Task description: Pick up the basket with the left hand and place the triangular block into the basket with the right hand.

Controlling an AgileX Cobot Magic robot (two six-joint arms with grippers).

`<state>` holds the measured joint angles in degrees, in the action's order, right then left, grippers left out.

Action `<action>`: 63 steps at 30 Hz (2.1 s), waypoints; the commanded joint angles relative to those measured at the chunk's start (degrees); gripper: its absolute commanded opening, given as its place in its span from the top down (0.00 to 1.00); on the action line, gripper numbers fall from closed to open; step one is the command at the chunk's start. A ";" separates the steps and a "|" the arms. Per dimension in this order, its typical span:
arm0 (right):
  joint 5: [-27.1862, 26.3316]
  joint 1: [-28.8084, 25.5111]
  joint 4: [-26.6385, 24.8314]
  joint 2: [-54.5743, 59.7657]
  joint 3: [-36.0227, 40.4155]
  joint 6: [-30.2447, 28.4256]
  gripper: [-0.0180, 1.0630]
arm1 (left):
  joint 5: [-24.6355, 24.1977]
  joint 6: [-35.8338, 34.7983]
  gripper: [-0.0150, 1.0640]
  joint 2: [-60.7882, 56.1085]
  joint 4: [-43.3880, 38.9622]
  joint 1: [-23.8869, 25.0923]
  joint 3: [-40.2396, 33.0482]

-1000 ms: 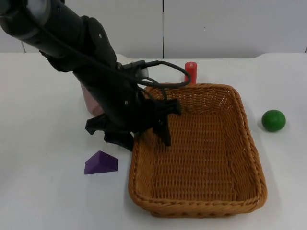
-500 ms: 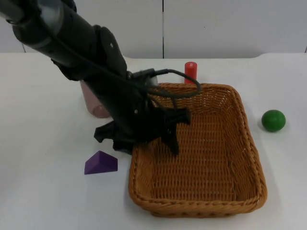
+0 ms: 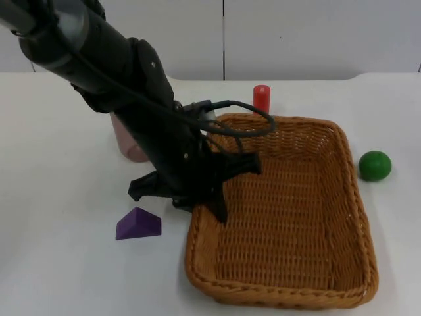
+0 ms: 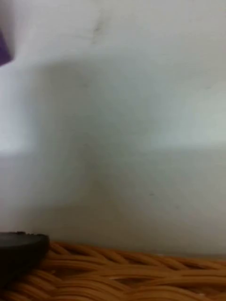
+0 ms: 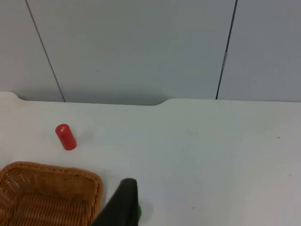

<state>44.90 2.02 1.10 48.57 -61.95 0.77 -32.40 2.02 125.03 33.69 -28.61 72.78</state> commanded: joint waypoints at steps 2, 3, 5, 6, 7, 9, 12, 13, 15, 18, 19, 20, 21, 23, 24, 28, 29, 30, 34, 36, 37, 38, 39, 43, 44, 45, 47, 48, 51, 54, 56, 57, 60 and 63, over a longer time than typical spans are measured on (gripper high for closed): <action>-1.13 -0.12 0.03 -0.19 -0.26 -0.36 0.01 | -2.67 0.49 0.99 -0.27 -1.25 -0.41 0.19; -1.13 -0.12 0.03 -0.19 -0.26 -0.36 0.01 | -3.23 0.49 0.99 -0.54 -1.25 -0.41 0.19; -1.13 -0.12 0.03 -0.19 -0.26 -0.36 0.01 | -4.05 0.49 0.99 -1.98 -1.05 -0.41 0.19; -1.24 -0.12 -0.10 -0.19 -0.26 -0.36 0.01 | -4.36 0.73 0.99 -3.03 -0.73 -0.41 0.19; -1.24 -0.12 -0.10 -0.19 -0.26 -0.36 0.01 | -4.36 0.73 0.99 -3.03 -0.73 -0.41 0.19; -1.24 -0.12 -0.20 -0.19 -0.26 -0.36 0.01 | -5.18 0.73 0.99 -6.42 -0.47 -0.41 0.19; -1.24 -0.12 -0.29 -0.19 -0.26 -0.36 0.01 | -6.66 0.73 0.99 -9.63 -0.33 -0.41 0.19; -1.24 -0.12 -0.29 -0.19 -0.26 -0.36 0.01 | -7.16 0.73 0.99 -11.46 -0.48 -0.18 0.19; -1.24 -0.12 -0.34 -0.19 -0.26 -0.36 0.01 | -7.94 0.62 0.99 -15.22 0.12 0.05 0.19; -1.35 -0.12 -0.70 -0.19 -0.26 -0.36 0.01 | -8.20 0.47 0.99 -18.73 0.12 1.26 0.19; -1.46 -0.12 -1.10 -0.19 -0.26 -0.36 0.01 | -8.68 0.47 0.99 -21.39 0.22 2.71 0.19; -1.47 -0.12 -1.51 -0.19 -0.26 -0.77 0.01 | -9.26 0.47 0.99 -22.84 0.22 3.72 0.19; -1.47 -0.12 -1.51 -0.19 -0.26 -0.77 0.01 | -9.26 0.47 0.99 -22.84 0.22 3.72 0.19; -1.47 -0.12 -2.51 -0.19 -0.26 -2.66 0.01 | -10.45 0.47 0.99 -26.09 0.34 6.88 0.19; -1.47 -0.12 -3.11 0.01 -0.26 -3.45 0.01 | -11.02 0.34 0.99 -27.39 0.34 8.33 0.19; -1.47 -0.12 -3.40 0.53 -0.26 -3.83 0.01 | -12.38 -1.47 0.99 -31.29 0.22 14.66 0.19; -1.47 -0.12 -3.53 0.78 -0.26 -4.15 0.01 | -13.00 -2.02 0.99 -32.15 -0.12 16.67 0.19; -1.47 -0.12 -4.29 0.90 -0.26 -4.91 0.01 | -13.49 -2.60 0.99 -32.94 -0.58 19.17 0.19; -1.05 -0.12 -10.83 1.55 -0.26 -10.33 0.01 | -16.69 -4.58 0.99 -34.09 -2.94 26.72 0.19; 0.41 -0.12 -17.16 2.60 -0.26 -17.35 0.01 | -18.78 -5.39 0.99 -34.08 -4.66 30.54 0.19; 0.41 -0.12 -17.16 2.60 -0.26 -17.35 0.01 | -18.78 -5.39 0.99 -34.08 -4.66 30.54 0.19; 1.90 -0.12 -23.20 4.04 -0.26 -23.10 0.01 | -19.84 -5.97 0.99 -34.08 -5.60 33.01 0.19; 3.19 -0.12 -26.99 5.12 -0.26 -26.49 0.01 | -20.24 -6.79 0.99 -34.08 -6.36 34.66 0.19; 5.81 1.75 -37.45 10.22 -0.26 -36.90 0.01 | -21.59 -8.11 0.99 -34.11 -6.73 37.95 0.19; 5.81 3.69 -38.96 11.84 -0.26 -39.06 0.01 | -21.85 -8.11 0.99 -34.11 -6.73 39.13 0.19; 5.70 4.96 -39.17 12.85 -0.26 -39.88 0.01 | -22.23 -8.26 0.99 -34.20 -6.73 40.13 0.19; 3.65 10.74 -38.50 17.21 -0.26 -42.62 0.01 | -22.33 -8.26 0.99 -34.20 -6.73 41.29 0.19; 2.31 14.23 -37.74 19.23 -0.26 -44.43 0.01 | -22.19 -8.35 0.99 -34.20 -6.91 41.75 0.19; -2.02 20.96 -35.71 24.49 -0.26 -48.39 0.01 | -21.84 -8.35 0.99 -34.20 -7.06 42.13 0.19; -8.02 26.11 -34.70 31.10 -0.26 -51.56 0.01 | -21.47 -8.35 0.99 -34.20 -7.52 42.72 0.19; -11.47 27.37 -34.70 36.98 -0.26 -53.36 0.01 | -21.12 -8.35 0.99 -34.20 -8.83 42.72 0.19; -11.74 27.37 -35.17 39.36 -0.26 -55.20 0.01 | -21.11 -8.35 0.99 -34.20 -9.52 42.72 0.19; -11.74 27.37 -38.63 44.72 -0.26 -60.46 0.01 | -21.00 -8.35 0.99 -34.20 -9.65 42.72 0.19; -11.82 27.37 -47.43 51.06 -0.26 -74.52 0.01 | -20.77 -8.35 0.99 -34.20 -9.65 42.72 0.19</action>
<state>33.69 28.96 -40.32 96.86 -61.99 -65.49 -54.40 -6.00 91.79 23.30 13.91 72.78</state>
